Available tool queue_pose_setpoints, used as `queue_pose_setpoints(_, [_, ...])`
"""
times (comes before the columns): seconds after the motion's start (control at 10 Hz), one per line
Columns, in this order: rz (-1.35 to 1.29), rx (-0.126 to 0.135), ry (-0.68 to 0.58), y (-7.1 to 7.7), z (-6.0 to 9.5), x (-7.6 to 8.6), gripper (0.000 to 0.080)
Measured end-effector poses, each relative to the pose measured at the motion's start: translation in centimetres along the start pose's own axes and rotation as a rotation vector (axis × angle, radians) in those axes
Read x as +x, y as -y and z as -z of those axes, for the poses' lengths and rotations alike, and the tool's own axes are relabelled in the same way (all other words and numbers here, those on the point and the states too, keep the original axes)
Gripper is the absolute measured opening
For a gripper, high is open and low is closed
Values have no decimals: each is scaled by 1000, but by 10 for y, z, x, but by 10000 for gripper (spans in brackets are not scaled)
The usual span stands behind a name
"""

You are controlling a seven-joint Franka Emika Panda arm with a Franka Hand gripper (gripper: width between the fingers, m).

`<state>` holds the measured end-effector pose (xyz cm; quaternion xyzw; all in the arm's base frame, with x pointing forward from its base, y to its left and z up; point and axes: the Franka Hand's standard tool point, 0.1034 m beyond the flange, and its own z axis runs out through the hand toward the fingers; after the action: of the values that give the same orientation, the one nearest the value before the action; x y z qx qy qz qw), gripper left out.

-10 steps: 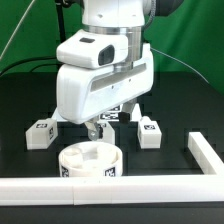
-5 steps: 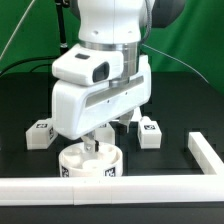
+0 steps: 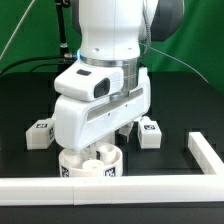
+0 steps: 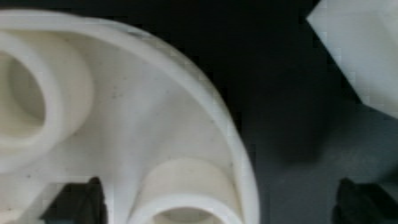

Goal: Assemble stool

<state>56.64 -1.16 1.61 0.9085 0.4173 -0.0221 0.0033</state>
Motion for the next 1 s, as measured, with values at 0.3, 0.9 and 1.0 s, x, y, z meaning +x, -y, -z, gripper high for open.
queue_pose_setpoints(0.3, [0, 0, 0, 0, 0, 0, 352])
queue_pose_setpoints(0.9, [0, 0, 0, 0, 0, 0, 318])
queue_pose_setpoints(1.0, [18, -7, -3, 1, 0, 3, 318])
